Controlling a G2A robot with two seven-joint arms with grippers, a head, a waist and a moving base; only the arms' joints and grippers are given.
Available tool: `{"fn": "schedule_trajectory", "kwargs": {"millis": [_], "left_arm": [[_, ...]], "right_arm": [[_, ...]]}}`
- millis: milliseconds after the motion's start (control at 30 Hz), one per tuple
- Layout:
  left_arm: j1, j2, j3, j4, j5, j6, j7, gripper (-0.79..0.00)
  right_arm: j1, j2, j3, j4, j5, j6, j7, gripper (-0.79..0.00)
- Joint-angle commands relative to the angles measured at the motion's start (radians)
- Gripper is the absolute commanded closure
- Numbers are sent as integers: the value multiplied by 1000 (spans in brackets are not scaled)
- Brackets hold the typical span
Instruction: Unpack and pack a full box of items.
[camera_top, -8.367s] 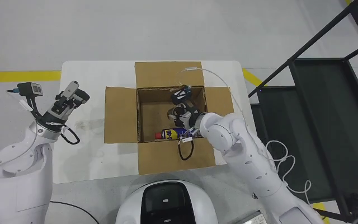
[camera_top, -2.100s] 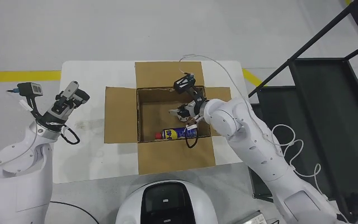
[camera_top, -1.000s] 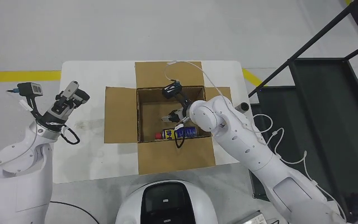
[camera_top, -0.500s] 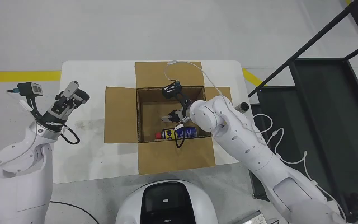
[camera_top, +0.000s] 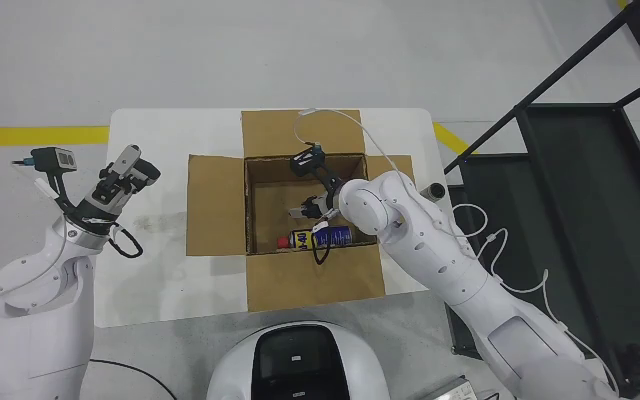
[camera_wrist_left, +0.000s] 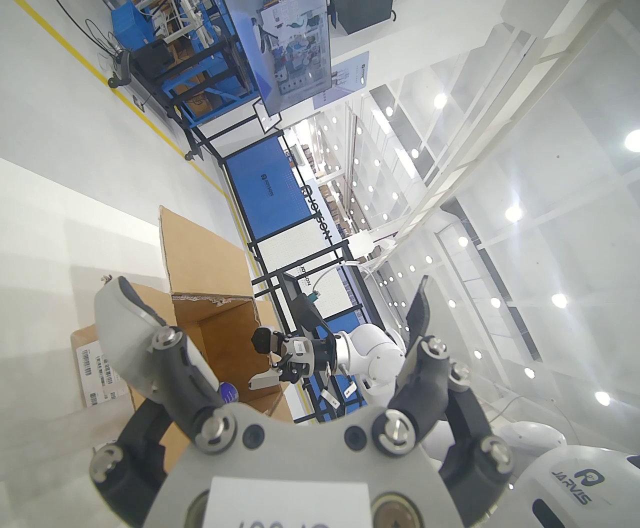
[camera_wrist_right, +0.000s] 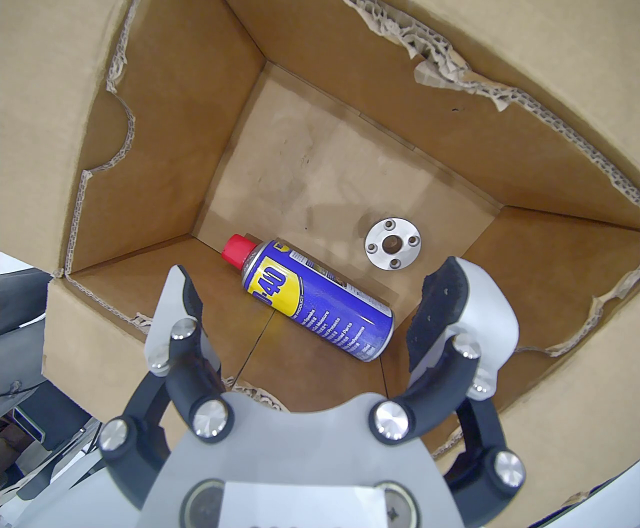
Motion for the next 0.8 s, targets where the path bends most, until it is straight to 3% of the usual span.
{"fn": "schedule_trajectory", "kwargs": {"millis": [0, 500, 767], "left_arm": [[0, 0, 0, 0, 0, 0, 0, -785], [0, 0, 0, 0, 0, 0, 0, -785], [0, 0, 0, 0, 0, 0, 0, -785]], "right_arm": [[-12, 0, 5, 10, 8, -10, -30, -785], [73, -39, -46, 271, 57, -13, -48, -785], [76, -39, -47, 275, 53, -8, -49, -785]]}}
